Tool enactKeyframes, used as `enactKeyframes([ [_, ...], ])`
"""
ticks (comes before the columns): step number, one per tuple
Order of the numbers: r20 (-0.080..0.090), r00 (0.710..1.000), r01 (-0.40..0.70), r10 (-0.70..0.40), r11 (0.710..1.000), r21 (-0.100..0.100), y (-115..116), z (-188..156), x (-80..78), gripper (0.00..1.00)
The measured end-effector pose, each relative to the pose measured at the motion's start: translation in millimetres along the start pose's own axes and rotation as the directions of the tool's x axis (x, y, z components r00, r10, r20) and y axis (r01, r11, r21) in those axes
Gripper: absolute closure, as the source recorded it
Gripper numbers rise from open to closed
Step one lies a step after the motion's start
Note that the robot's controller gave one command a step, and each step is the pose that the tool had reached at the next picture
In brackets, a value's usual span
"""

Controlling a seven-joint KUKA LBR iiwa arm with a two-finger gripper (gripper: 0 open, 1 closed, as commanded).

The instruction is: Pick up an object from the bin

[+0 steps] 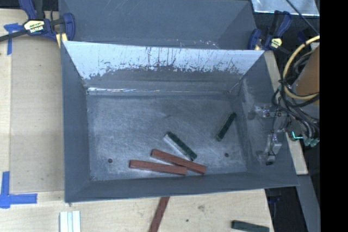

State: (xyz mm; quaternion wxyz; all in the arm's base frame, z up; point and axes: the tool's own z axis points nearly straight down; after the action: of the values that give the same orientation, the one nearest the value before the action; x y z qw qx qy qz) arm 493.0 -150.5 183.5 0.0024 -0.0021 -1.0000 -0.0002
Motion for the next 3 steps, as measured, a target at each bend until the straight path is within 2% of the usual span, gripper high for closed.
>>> enactKeyframes([
  [1, 0.008, 1.0, 0.004, -0.004, 1.0, 0.002, 0.7, -4.3, -1.9, 0.0],
  [2, 0.014, 0.998, 0.069, -0.069, 0.998, 0.004, 9.3, 43.8, -26.7, 0.0],
  [3, 0.005, 0.964, 0.265, -0.265, 0.964, 0.002, 26.0, 78.6, -40.8, 0.0],
])
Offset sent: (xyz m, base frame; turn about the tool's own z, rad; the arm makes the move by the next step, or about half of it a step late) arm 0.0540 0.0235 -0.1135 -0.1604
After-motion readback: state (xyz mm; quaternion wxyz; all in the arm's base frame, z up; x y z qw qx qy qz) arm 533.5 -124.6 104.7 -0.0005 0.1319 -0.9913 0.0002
